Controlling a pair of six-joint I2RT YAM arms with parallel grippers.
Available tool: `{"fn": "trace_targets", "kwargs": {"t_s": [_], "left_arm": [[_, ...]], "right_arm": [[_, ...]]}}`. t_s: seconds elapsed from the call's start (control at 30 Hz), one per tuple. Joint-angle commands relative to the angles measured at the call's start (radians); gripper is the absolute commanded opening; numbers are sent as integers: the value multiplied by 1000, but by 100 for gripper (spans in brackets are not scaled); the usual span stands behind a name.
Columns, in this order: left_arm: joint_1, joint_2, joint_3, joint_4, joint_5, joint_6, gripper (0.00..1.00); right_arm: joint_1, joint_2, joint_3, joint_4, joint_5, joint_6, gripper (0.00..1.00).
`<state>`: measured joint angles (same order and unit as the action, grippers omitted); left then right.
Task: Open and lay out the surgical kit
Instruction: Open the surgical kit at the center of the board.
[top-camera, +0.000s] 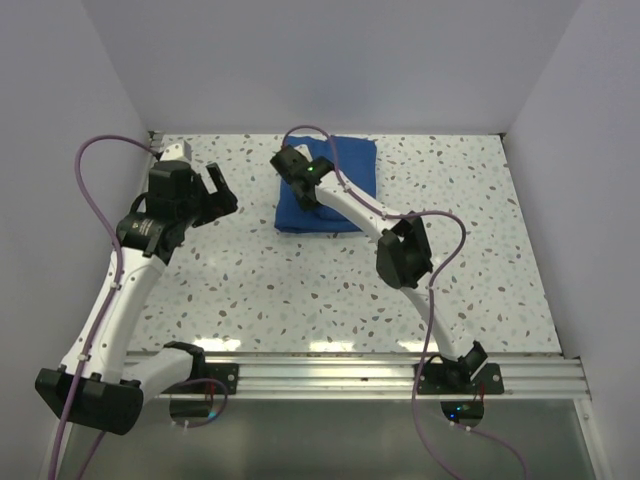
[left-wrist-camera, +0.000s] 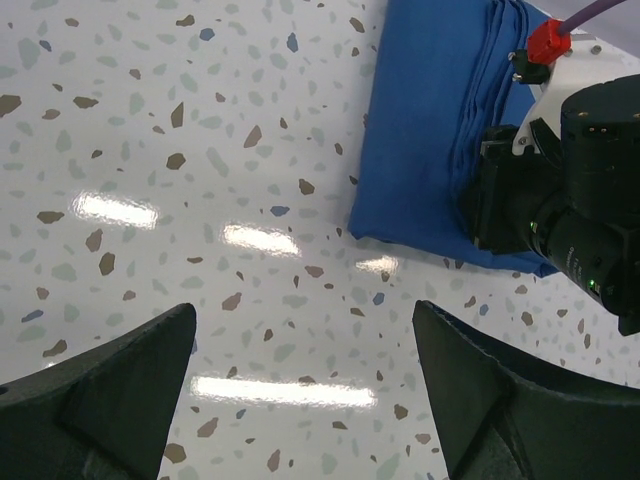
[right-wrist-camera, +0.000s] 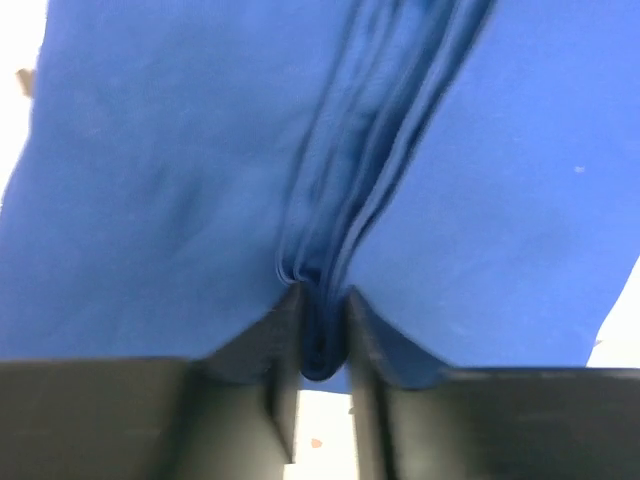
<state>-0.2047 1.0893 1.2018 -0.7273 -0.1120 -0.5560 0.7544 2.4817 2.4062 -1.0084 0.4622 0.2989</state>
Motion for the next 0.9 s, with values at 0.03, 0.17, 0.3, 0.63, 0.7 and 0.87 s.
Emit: {"fn": "trace_targets", "kwargs": {"t_s": [0.03,0.17,0.3,0.63,0.7,0.87], "left_arm": [[-7,7,13,25,-18,16,94],[-7,15,15,29,-17,16,94],[-10,32,24,28,-15,18,94],[-32,101,53,49,8,11,94],[-32,116,54,54,17,10,93],[-35,147,65,78,47,27,95]], "right_arm": [[-6,-12,11,7,85,0,15],[-24,-29,19,-1,99,3,0],[-58,-98,10,2,136,38,0],[-381,-593,-390,106,297,63,0],[-421,-674,-520,119,317,63,0],[-486,-756,-767,114,351,115,0]]}}
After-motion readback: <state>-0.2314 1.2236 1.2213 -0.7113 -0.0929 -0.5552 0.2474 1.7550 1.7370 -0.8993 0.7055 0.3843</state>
